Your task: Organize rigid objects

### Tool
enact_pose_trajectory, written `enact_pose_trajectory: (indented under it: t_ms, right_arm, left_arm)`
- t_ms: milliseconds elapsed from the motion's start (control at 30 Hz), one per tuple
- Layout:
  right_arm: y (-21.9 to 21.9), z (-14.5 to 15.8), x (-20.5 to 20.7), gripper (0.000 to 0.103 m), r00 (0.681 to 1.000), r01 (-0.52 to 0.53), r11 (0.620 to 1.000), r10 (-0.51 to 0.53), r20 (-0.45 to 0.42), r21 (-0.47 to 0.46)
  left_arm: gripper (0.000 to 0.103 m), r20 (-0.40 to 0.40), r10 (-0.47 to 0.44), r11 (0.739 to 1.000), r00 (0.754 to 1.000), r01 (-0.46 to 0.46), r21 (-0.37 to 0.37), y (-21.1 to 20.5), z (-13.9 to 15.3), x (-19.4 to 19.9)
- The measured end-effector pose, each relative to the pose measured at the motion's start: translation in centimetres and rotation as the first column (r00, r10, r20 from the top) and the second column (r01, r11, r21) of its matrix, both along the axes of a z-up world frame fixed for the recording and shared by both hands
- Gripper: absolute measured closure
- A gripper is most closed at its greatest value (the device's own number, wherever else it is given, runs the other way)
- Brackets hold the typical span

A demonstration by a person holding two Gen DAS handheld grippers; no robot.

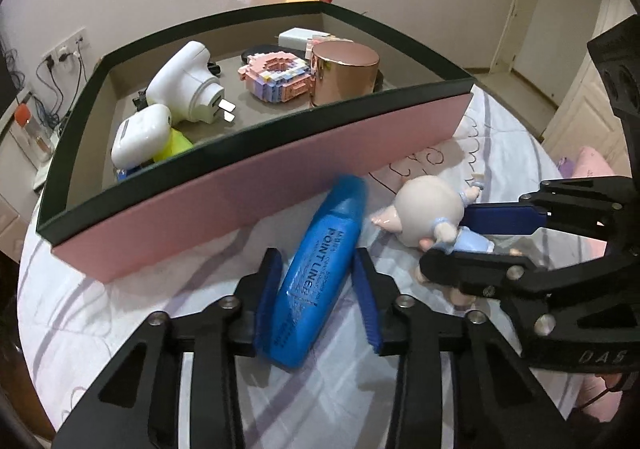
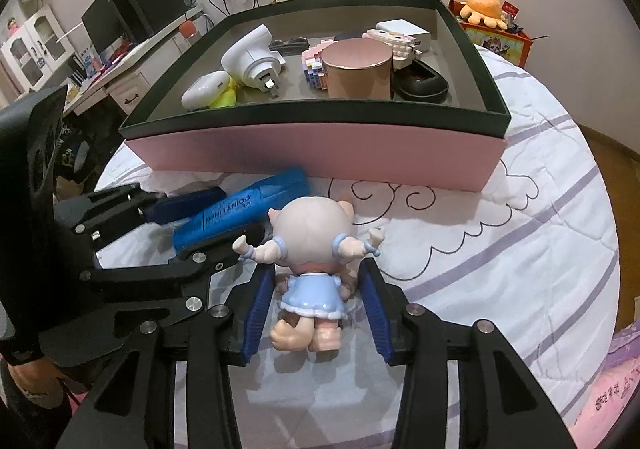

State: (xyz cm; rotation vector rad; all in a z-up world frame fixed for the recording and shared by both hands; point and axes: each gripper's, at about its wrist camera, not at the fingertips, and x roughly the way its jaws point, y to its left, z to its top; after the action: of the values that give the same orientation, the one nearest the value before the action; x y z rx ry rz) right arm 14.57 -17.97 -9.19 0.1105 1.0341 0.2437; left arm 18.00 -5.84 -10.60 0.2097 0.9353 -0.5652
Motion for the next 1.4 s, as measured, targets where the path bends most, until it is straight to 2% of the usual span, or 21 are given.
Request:
enact_pose_trajectory:
  t_ms: [133,200,233,367,533,667,700,833,967,1033,1067,1167,1233,1267,1300,1367,1400]
  right_arm:
    - [-0.5,0.4,-0.5,0.062,1.000,0.003,1.000,-0.003,0.001,0.022]
    - [-0.8,0.6,-0.8,0.074,1.000,0.008,1.000,-0.008,0.005,0.029]
    - [-0.8,0.7,-0.8,0.075,1.000,0.007,1.000,-0.007,0.006,0.031]
    - [-0.6,0.6,-0.8,0.075,1.000,0.002,1.000,-0.002,0.003,0.020]
    - [0.2,0.4,-0.5,0.074,1.000,0.000,1.000,0.000,0.009,-0.024]
    - [0.6,-0.4,-0.1,0.060,1.000,0.008,0.999,-0.007,0.003,-0.031]
    - [0.6,-0.4,-0.1,0.060,1.000,0.009,0.999,-0.009,0.008,-0.034]
    - [0.7,-0.4,-0.2,0.061,1.000,0.001,0.999,0.000,0.010,-0.042]
    - [0.4,0.0,-0.5,0.065,1.000,0.001,1.000,0.000,0.013,-0.024]
    - [0.4,0.3,-0.8,0.072,1.000,0.003,1.000,-0.003,0.020,-0.019]
    - [0.4,0.4,-0.8,0.072,1.000,0.000,1.000,0.001,0.021,-0.022]
    - [1.0,0.4,-0.4,0.071,1.000,-0.031,0.997,0.031,0.000,-0.072]
    - [1.1,-0.1,0.3,0.062,1.000,-0.014,0.997,0.013,-0.010,-0.077]
    - [1.3,-0.7,0.7,0.052,1.000,-0.017,0.996,0.015,-0.026,-0.087]
    - [1.7,-1.1,0.8,0.049,1.000,-0.020,0.995,0.019,-0.008,-0.101]
    - [2.4,-1.4,0.9,0.049,1.000,-0.011,0.990,0.014,0.020,-0.139]
    - [2.5,-1.5,0.9,0.053,1.000,-0.002,0.991,0.005,0.023,-0.134]
  left_arm:
    - [0.077,-0.022,0.036,0.998,0.999,-0.037,-0.041,0.9,0.2,-0.4]
    - [0.077,-0.034,0.065,0.996,0.997,-0.067,-0.062,1.6,0.2,-0.7]
    - [0.077,-0.037,0.073,0.995,0.997,-0.075,-0.066,1.9,0.2,-0.9]
    - [0.077,-0.041,0.095,0.993,0.995,-0.098,-0.065,2.6,0.1,-1.5]
    - [0.075,-0.029,0.115,0.993,0.993,-0.115,-0.026,1.8,-0.2,-0.9]
    - [0.075,-0.015,0.108,0.994,0.994,-0.109,-0.008,1.0,-0.3,-0.6]
    - [0.076,-0.021,0.114,0.993,0.993,-0.114,-0.016,1.2,-0.3,-0.6]
    - [0.076,-0.055,0.143,0.986,0.988,-0.148,-0.083,2.2,-0.2,-0.5]
    - [0.077,-0.055,0.161,0.981,0.985,-0.166,-0.099,2.8,-0.1,-1.0]
    - [0.077,-0.052,0.167,0.980,0.985,-0.172,-0.100,3.0,0.1,-1.3]
    - [0.077,-0.052,0.167,0.981,0.985,-0.171,-0.096,3.1,0.1,-1.4]
    - [0.077,-0.050,0.163,0.982,0.985,-0.166,-0.084,3.1,0.1,-1.5]
    - [0.076,-0.051,0.164,0.983,0.985,-0.167,-0.080,3.0,0.0,-1.4]
    - [0.076,-0.051,0.164,0.983,0.985,-0.168,-0.081,3.0,0.0,-1.4]
    - [0.076,-0.050,0.163,0.983,0.985,-0.167,-0.080,3.0,-0.1,-1.4]
    - [0.076,-0.051,0.162,0.983,0.985,-0.166,-0.081,2.9,-0.1,-1.3]
    - [0.076,-0.050,0.160,0.983,0.986,-0.164,-0.080,3.0,-0.1,-1.3]
